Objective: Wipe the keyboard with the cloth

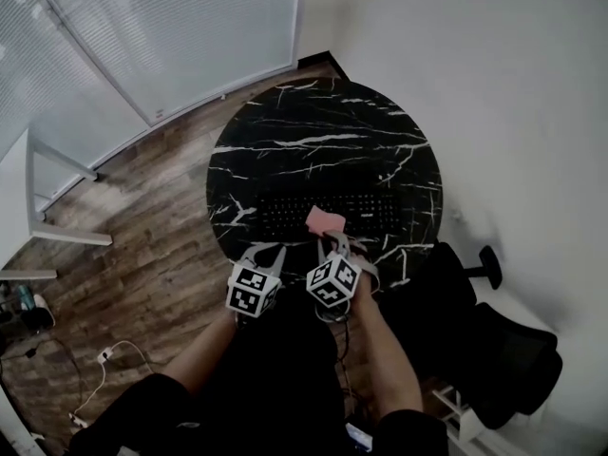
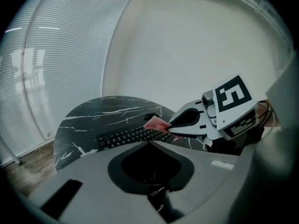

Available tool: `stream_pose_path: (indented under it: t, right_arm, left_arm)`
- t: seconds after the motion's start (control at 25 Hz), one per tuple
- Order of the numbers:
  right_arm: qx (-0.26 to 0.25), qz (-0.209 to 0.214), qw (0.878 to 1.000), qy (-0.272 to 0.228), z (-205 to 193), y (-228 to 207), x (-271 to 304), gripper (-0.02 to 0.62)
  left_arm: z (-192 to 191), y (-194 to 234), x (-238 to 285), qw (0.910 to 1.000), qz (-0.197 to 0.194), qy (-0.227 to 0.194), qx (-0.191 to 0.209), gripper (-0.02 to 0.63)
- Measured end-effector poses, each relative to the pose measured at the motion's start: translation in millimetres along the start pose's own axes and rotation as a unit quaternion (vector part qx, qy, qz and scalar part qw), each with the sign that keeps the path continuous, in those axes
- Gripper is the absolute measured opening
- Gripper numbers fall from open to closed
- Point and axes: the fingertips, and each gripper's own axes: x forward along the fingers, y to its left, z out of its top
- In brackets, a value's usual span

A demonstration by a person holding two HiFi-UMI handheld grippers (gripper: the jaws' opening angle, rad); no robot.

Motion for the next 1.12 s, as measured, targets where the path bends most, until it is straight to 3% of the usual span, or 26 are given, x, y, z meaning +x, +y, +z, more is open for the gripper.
stream_pose_path:
  t: [0.2,0.44,0.88,1.12]
  right_arm:
    - [0.0,-0.052,0.999,-0.008,2.8,-28.1,-36.0,0.011]
    - [-0.023,-0.058,0.998,-0.008,-13.1,-60.2,-33.6,0.011]
    - [-0.075,-0.005,0.997,-0.02,-25.1,-124.8,25.4,0.011]
    - [-0.105,0.036,0.994,-0.012,-40.4,-130.7,60.9,0.011]
  left_arm:
    - [18.7,-24.6,4.8,0.9989,-0.03,-0.022,0.027,-0.003]
    - [26.1,-41.5,32.4,0.999,-0.034,-0.012,0.027,-0.003]
    - [38.0,-30.8,102.1,0.9992,0.02,0.022,-0.028,-0.003]
    - [30.4,-25.7,119.4,0.9967,0.048,0.03,-0.059,-0.003]
